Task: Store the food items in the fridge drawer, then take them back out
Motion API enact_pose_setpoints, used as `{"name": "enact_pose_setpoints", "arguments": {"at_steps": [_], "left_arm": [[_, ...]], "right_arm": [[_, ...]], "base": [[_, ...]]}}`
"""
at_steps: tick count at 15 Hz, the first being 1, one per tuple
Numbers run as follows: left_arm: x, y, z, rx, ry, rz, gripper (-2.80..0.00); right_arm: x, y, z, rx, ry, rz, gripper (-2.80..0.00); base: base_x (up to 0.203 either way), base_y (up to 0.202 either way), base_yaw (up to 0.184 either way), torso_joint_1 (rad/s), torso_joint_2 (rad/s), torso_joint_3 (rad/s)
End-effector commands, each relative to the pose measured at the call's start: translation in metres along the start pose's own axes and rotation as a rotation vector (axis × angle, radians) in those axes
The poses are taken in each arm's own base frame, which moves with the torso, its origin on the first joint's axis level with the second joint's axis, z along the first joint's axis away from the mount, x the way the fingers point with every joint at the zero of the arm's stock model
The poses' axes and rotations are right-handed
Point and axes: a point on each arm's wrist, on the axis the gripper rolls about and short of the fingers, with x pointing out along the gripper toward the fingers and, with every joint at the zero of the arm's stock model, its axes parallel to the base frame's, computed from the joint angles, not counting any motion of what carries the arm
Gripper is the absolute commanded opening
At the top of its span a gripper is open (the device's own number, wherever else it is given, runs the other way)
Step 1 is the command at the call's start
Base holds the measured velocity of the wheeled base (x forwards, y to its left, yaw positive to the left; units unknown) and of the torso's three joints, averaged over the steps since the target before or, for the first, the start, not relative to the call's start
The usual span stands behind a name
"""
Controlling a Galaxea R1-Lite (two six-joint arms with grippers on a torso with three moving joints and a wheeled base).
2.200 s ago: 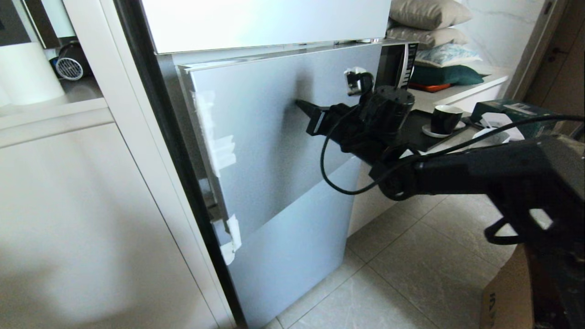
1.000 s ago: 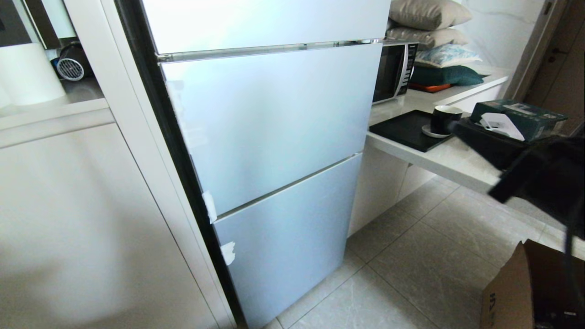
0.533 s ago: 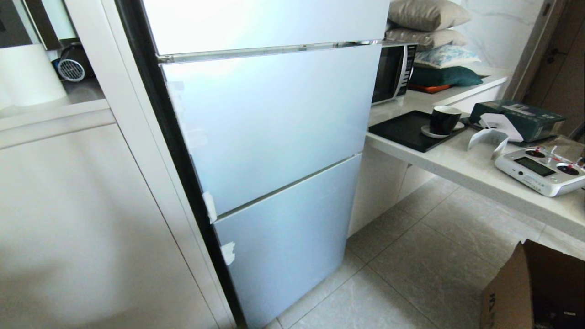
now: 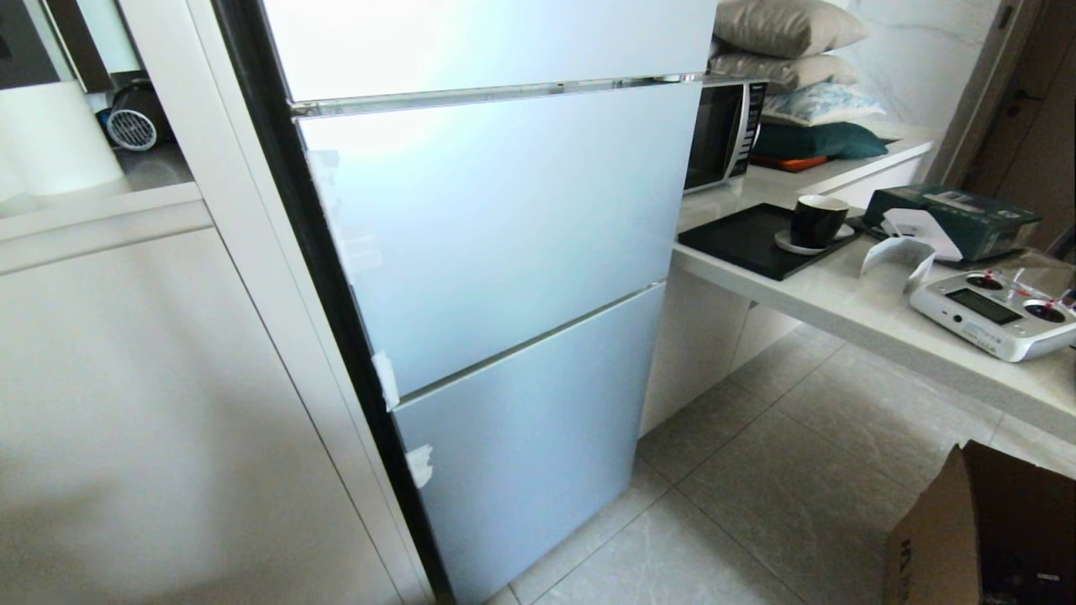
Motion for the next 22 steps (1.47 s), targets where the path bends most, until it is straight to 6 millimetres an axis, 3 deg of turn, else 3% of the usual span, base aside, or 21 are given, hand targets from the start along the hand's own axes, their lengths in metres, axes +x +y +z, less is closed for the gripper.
{"name": "enact_pose_setpoints", "arguments": {"at_steps": [1, 3, 10, 14, 17, 22], "left_arm": [[0.0, 0.0, 0.0, 0.0, 0.002, 0.001, -2.8], [0.0, 0.0, 0.0, 0.0, 0.002, 0.001, -2.8], [0.0, 0.0, 0.001, 0.004, -0.004, 0.003, -2.8], [-0.003, -0.001, 0.054, -0.067, -0.067, -0.051, -2.8], [0.035, -0.003, 0.1, -0.29, 0.057, -0.118, -2.8], [0.15, -0.005, 0.139, -0.631, 0.162, -0.136, -2.8]], "right_arm": [[-0.001, -0.001, -0.006, -0.199, 0.045, -0.016, -2.8], [-0.004, -0.001, -0.007, -0.207, 0.11, -0.026, -2.8], [-0.004, -0.001, -0.006, -0.071, 0.098, -0.057, -2.8], [-0.004, -0.001, -0.006, -0.065, 0.092, -0.068, -2.8], [-0.004, -0.001, -0.006, -0.065, 0.092, -0.068, -2.8], [-0.004, -0.001, -0.006, -0.065, 0.092, -0.068, -2.8]], "base": [[0.0, 0.0, 0.0, 0.0, 0.0, 0.0], [0.0, 0.0, 0.0, 0.0, 0.0, 0.0], [0.0, 0.0, 0.0, 0.0, 0.0, 0.0], [0.0, 0.0, 0.0, 0.0, 0.0, 0.0], [0.0, 0.0, 0.0, 0.0, 0.0, 0.0], [0.0, 0.0, 0.0, 0.0, 0.0, 0.0]]}}
